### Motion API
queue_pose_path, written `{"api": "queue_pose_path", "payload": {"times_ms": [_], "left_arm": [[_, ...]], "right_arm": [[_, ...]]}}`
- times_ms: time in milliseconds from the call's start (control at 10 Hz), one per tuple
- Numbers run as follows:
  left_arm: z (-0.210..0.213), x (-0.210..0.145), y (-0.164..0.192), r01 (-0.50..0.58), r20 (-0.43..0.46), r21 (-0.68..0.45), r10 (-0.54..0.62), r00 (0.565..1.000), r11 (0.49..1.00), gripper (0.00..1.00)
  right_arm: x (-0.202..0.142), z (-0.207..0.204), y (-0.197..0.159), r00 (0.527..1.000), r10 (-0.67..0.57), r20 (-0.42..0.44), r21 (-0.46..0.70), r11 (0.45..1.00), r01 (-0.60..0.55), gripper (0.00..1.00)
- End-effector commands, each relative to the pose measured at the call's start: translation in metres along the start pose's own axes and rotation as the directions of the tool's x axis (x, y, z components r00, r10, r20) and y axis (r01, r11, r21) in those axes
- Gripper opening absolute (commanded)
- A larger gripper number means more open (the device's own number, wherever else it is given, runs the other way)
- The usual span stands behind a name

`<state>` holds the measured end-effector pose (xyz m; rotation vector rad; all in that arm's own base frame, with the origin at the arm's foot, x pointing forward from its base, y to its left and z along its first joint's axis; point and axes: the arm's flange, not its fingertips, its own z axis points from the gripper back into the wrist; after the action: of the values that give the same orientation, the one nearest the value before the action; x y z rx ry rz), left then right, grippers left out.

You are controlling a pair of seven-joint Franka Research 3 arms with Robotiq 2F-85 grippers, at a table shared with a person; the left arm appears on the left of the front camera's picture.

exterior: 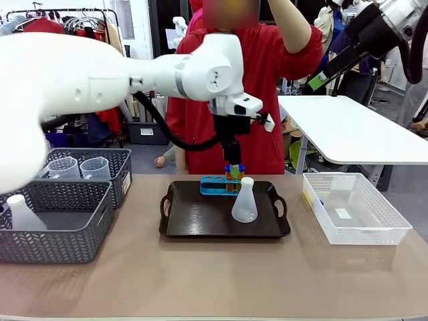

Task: Prepare the laboratory tools.
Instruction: Pick up one Large Measuring Cup and place it on the Handle tray.

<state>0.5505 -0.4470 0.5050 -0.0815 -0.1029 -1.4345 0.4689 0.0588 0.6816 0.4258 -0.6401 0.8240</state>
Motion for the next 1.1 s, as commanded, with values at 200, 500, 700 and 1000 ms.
{"api": "queue_pose_path", "payload": {"times_ms": [200,500,700,1000], "left_arm": [[0.054,-0.089,-0.033,-0.167,0.047,0.027,0.165,0.985,0.986,1.00],[0.101,-0.151,-0.027,-0.359,0.082,0.038,0.355,0.931,0.933,1.00],[0.119,-0.198,-0.021,-0.534,0.063,0.038,0.532,0.845,0.844,1.00],[0.118,-0.284,-0.017,-0.777,0.062,0.061,0.774,0.630,0.627,1.00]], "right_arm": [[0.000,0.001,0.001,1.000,-0.003,0.009,0.006,1.000,0.003,1.00],[0.000,0.001,0.001,1.000,-0.003,0.009,0.006,1.000,0.003,1.00],[0.000,0.001,0.001,1.000,-0.003,0.009,0.006,1.000,0.003,1.00],[0.000,0.001,0.001,1.000,-0.003,0.009,0.006,1.000,0.003,1.00]]}}
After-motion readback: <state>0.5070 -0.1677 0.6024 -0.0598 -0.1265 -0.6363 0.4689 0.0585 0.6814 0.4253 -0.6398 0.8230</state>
